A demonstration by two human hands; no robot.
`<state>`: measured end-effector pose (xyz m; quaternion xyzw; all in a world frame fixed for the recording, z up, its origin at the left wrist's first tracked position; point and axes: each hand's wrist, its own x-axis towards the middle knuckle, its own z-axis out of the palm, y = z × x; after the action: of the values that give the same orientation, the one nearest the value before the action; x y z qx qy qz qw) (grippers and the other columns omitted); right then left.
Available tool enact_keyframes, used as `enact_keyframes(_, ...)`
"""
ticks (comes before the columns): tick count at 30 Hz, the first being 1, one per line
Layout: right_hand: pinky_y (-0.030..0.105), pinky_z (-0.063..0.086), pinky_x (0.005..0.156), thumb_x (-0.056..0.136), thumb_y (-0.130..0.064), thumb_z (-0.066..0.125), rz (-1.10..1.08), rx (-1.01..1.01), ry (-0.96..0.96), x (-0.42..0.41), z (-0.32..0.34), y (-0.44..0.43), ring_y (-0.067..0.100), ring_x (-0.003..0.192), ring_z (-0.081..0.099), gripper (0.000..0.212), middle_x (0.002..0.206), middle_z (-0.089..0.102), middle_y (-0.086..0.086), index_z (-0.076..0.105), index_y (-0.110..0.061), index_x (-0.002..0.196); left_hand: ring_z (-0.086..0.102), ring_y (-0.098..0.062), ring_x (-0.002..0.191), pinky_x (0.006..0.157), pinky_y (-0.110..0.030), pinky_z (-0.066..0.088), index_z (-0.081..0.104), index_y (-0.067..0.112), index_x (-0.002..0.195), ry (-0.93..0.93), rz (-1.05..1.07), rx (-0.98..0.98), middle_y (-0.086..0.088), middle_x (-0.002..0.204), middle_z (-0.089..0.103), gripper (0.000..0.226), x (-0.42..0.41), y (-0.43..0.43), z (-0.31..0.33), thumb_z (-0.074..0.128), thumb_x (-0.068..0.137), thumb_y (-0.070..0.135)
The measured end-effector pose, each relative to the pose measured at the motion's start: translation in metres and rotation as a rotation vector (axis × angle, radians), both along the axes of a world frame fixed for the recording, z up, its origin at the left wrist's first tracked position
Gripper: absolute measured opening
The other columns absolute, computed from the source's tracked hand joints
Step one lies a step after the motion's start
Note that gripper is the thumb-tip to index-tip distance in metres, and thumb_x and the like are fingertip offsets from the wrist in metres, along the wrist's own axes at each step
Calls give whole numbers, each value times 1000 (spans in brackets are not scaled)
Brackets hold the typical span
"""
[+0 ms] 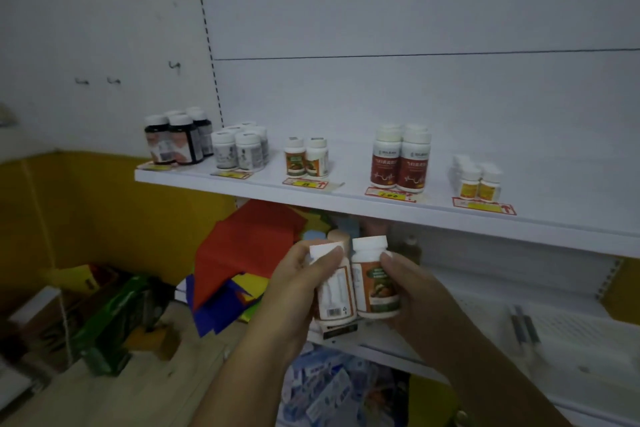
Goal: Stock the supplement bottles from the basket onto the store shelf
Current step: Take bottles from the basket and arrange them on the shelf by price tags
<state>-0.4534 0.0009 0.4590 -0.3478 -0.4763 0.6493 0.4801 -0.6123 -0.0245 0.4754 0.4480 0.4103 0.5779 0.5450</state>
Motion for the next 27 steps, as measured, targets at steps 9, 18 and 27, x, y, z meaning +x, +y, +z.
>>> enact_keyframes(9, 55, 51, 88, 76, -36, 60, 23, 65, -44, -42, 20, 46, 34, 96, 66, 40, 101, 71, 15, 64, -13, 108, 72, -23, 75, 62, -36, 57, 72, 25, 92, -46, 117, -92, -6, 81, 75, 22, -36, 45, 12, 59, 84, 41)
enact_keyframes(18, 0, 43, 55, 97, -10, 40, -1, 274, -166, -65, 51, 123, -22, 66, 58, 24, 78, 66, -27, 58, -9, 112, 72, -25, 80, 67, -35, 58, 70, 14, 95, 68, 201, 46, -11, 90, 76, 33, -63, 103, 54, 69, 66, 29)
enact_keyframes(27, 13, 51, 52, 72, -38, 67, -125, 541, -310, -72, 146, 186, 3, 68, 70, 28, 76, 74, -11, 60, -21, 92, 70, -9, 85, 72, -28, 57, 69, 29, 100, 467, 249, 308, 10, 95, 74, 37, -113, 173, 142, 71, 64, 33)
